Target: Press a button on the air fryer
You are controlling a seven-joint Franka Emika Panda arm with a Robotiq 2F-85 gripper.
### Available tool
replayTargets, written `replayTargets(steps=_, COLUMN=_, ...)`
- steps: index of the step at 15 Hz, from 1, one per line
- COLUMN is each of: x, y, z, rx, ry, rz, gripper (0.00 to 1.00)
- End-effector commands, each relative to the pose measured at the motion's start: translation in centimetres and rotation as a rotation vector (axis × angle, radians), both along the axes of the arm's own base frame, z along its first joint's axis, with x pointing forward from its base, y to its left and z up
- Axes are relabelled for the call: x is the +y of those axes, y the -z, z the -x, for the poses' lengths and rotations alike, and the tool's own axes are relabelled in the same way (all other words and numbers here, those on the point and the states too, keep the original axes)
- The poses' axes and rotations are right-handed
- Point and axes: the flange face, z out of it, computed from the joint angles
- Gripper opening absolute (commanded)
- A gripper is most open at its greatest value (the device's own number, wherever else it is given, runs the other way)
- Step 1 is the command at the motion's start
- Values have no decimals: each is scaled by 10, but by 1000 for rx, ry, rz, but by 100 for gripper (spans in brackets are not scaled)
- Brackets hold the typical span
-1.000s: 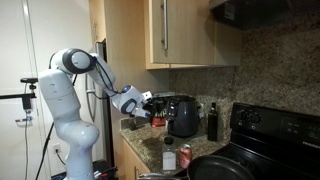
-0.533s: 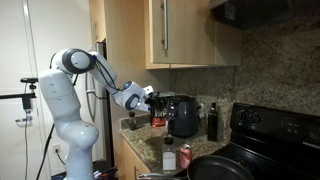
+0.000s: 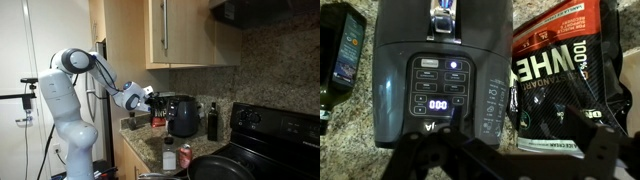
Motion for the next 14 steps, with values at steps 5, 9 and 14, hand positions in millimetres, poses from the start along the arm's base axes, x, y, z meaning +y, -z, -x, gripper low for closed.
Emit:
replayTargets(steps=5, x=-11, y=23, z=2, rx=44, ry=9, rz=59, gripper=100)
replayTargets(steps=9, x=-14, y=32, z=2, rx=59, ry=13, rz=75, gripper=100)
replayTargets(steps=14, x=-14, y=32, z=2, rx=59, ry=13, rz=75, gripper=100)
